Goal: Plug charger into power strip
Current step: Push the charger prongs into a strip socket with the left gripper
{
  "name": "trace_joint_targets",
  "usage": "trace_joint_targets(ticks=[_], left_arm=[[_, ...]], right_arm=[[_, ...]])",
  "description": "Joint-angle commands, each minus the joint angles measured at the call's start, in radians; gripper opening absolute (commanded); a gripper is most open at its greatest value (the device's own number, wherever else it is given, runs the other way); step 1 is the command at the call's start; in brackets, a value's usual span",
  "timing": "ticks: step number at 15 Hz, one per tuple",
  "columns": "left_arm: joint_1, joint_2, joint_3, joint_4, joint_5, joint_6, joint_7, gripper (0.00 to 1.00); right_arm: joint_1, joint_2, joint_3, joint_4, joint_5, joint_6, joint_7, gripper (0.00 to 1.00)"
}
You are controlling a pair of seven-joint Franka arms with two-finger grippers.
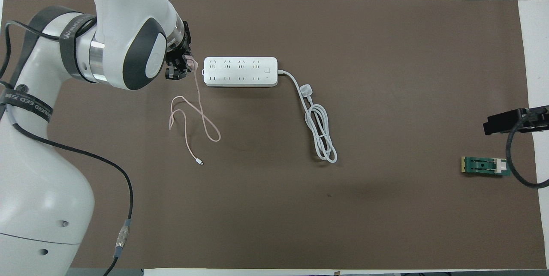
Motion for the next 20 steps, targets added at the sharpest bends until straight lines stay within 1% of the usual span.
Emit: trace_joint_targets(ticks=[1, 4, 5, 7, 10, 11, 13, 16, 18, 20], left_arm=[[-0.009, 0.037, 0.01, 0.02, -0.009, 0.046, -0.032, 0.0], [-0.035, 0.054, 0.01, -0.03, -0.009, 0.138, -0.099, 0.0], [-0.046, 0.052, 0.011, -0.047, -0.01, 0.163, -0.109, 0.0], [-0.048, 0.054, 0.01, -0.055, -0.01, 0.166, -0.126, 0.0], [-0.049, 0.054, 0.01, -0.078, -0.012, 0.164, -0.133, 0.0], [-0.054, 0.052, 0.01, -0.102, -0.012, 0.17, -0.133, 0.0], [-0.063, 0.048, 0.011, -0.118, -0.012, 0.178, -0.135, 0.0], [-0.062, 0.051, 0.01, -0.121, -0.012, 0.187, -0.138, 0.0], [-0.063, 0.051, 0.01, -0.126, -0.015, 0.19, -0.138, 0.0], [-0.063, 0.051, 0.01, -0.138, -0.015, 0.189, -0.143, 0.0]], right_arm=[[-0.015, 0.023, -0.003, 0.037, -0.001, 0.012, -0.041, 1.0], [-0.015, 0.051, -0.003, 0.097, -0.001, -0.066, -0.041, 1.0], [-0.017, 0.054, -0.003, 0.098, -0.002, -0.095, -0.041, 1.0], [-0.017, 0.051, -0.005, 0.089, -0.013, -0.128, -0.043, 1.0], [-0.015, 0.052, -0.003, 0.089, -0.031, -0.102, -0.046, 1.0], [-0.015, 0.052, 0.002, 0.089, -0.066, -0.085, -0.065, 1.0], [-0.015, 0.052, 0.002, 0.088, -0.082, -0.071, -0.104, 1.0], [-0.017, 0.052, -0.002, 0.089, -0.058, -0.08, -0.072, 1.0], [-0.017, 0.052, -0.005, 0.089, -0.004, -0.08, -0.043, 1.0], [-0.017, 0.052, -0.006, 0.089, 0.002, -0.079, -0.04, 1.0]])
